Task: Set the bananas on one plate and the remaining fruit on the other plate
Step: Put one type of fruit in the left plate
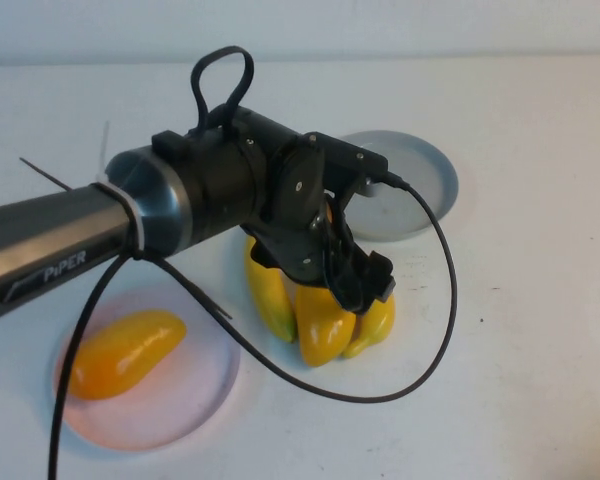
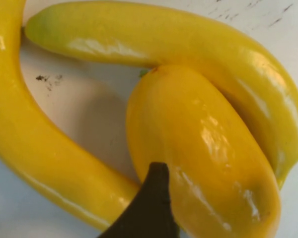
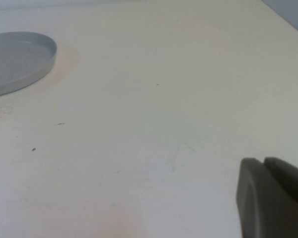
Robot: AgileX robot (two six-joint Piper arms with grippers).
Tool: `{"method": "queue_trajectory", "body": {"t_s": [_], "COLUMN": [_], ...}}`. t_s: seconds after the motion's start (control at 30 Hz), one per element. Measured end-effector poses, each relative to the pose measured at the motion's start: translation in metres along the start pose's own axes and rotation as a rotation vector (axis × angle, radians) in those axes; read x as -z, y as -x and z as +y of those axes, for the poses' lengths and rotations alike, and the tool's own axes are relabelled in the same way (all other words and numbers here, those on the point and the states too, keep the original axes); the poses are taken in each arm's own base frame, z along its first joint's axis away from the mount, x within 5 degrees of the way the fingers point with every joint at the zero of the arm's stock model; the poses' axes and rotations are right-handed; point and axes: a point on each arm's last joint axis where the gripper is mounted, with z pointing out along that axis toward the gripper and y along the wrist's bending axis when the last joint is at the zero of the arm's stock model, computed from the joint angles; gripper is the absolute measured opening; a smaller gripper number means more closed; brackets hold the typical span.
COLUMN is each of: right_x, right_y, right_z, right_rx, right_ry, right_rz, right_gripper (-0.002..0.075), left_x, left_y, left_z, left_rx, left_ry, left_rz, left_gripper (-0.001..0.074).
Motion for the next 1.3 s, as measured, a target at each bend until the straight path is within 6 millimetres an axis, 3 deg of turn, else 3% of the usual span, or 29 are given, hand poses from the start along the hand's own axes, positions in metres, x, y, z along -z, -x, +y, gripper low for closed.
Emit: {"method": "queue_trajectory", "body": {"t_s": [0.83,0.97,1.13,1.3], "right_x": [0.0,0.0,0.0,0.0], "right_y": [0.0,0.0,0.0,0.0], "right_z": [0.0,0.0,0.0,0.0], "right_rx": [0.0,0.0,0.0,0.0], "right_ry": [0.0,0.0,0.0,0.0], "right_rz": [0.0,0.0,0.0,0.0], "right_gripper": [-0.0017,-0.0017,-0.0017,-0.0017], "left_x": [-0.047,-0.05,-0.05,-0.04], "left_y": [-0.006,-0.006,-0.006,0.002], "left_z": [0.007,0.007,0.007,0.007], "left_rx": [-0.042,-0.04,-0.04,-0.036], "left_ry": [0.073,0.073,0.073,0.079], "left_rz": [0.08,0.086,0.085,0.101], "left_gripper": [0.0669,0.0662,0.0554,0.0554]}}
